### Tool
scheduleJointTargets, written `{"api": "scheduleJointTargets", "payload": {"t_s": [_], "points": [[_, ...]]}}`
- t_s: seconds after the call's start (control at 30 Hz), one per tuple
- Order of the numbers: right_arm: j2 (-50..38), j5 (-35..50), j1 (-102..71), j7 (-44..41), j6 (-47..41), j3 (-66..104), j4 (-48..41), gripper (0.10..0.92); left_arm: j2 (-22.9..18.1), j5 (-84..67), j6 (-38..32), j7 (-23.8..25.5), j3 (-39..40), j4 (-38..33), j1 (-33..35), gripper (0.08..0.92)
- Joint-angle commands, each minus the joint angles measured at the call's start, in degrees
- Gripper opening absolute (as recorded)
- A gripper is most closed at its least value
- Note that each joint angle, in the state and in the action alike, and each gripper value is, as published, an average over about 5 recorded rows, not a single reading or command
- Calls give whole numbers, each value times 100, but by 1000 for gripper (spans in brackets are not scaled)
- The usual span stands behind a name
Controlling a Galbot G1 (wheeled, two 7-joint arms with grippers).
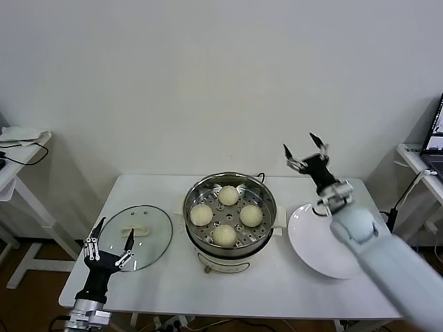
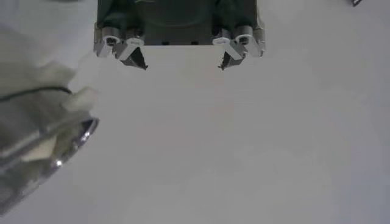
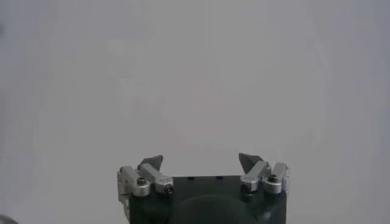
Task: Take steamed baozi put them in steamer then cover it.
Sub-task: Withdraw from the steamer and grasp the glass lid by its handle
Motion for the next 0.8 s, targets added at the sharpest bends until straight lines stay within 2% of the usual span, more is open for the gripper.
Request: {"api": "scheduleJointTargets", "payload": {"t_s": [0.03, 0.2, 0.4, 0.8], "points": [[1728, -706, -3184, 174, 444, 2790, 190, 823, 267, 2305, 280, -51, -62, 770, -140, 823], [2122, -940, -3408, 71, 502, 2860, 235, 823, 306, 3297, 223, -296, 89, 1197, -245, 823], [2359, -1134, -3544, 8, 521, 2909, 266, 823, 163, 3801, 180, -597, 296, 1648, -618, 823], [2541, -1330, -3455, -20, 528, 2868, 102, 823, 21, 4074, 517, -534, 336, 2347, -1485, 823]]}}
